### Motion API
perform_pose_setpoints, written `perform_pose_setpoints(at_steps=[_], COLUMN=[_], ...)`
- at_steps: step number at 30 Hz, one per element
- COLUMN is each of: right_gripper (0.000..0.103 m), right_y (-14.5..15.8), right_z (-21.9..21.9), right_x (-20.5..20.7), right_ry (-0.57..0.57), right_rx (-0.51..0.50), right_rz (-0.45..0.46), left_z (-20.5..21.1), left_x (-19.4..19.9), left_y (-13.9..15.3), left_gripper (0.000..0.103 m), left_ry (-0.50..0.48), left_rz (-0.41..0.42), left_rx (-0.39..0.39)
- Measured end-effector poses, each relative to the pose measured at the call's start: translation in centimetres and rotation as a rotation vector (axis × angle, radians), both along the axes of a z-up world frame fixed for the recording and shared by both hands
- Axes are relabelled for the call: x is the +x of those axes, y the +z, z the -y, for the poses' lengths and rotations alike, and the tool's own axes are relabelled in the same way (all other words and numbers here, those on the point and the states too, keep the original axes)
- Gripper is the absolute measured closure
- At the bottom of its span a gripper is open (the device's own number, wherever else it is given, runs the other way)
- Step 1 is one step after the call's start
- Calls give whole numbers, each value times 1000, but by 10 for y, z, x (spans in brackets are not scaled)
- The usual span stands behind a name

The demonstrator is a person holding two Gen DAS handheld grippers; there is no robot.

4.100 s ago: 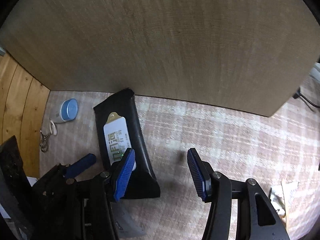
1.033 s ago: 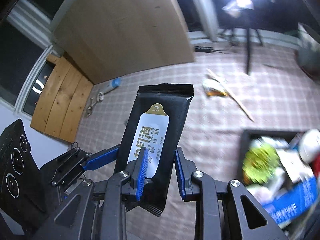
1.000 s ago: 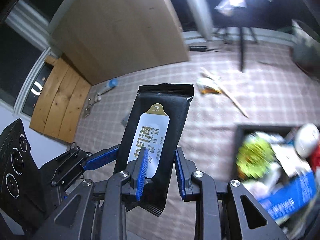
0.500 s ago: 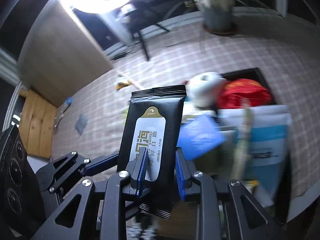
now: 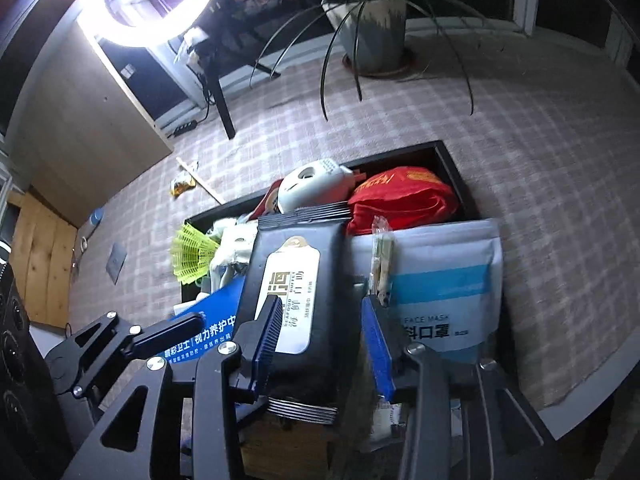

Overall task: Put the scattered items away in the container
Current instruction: 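Carry the wet-wipe pack to the bin and open the right tool, then move both tools back toward the grey sachet and lotion tube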

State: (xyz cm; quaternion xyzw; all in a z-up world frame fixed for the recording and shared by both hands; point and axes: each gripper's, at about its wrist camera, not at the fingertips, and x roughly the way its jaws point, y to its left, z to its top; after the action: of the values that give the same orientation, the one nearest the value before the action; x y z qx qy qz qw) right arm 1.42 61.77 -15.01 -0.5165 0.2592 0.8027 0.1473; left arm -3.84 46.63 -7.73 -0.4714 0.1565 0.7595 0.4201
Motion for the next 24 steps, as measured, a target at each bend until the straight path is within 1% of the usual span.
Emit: perform_pose_setpoints(at_steps=[4,8,10,13,20,21,22,24], right_gripper=[65,65,65,65,65,64,59,56], right_y=[9,18,21,25,22,21,20,19], right_z=[4,15,28,45,103,112,119,134], right_x=[2,0,-3,-12,-49,-56,-62,-75], right_ry=[-3,9,30,60,157,171,183,205], right_rx=[24,41,54,74,91,95,97,102], right_rz=[-11,-20,-25,-25,-21,-18,-17,-19], left_z=[23,61,85,119,205,215,227,251], left_x=[-3,-7,-14,-24,-55,-59,-64,-74], left_y=[4,5,3,-1,-9,-11,-13,-17], left_gripper=[34,34,34,34,34,34,34,34], left_ry=[30,74,109,151,274,287,305,336], left_rz=[-13,-28,-18,-24,-23,-23,-19,-13], left_rx=[-3,-17,-29,-55,-117,-125,-132,-145])
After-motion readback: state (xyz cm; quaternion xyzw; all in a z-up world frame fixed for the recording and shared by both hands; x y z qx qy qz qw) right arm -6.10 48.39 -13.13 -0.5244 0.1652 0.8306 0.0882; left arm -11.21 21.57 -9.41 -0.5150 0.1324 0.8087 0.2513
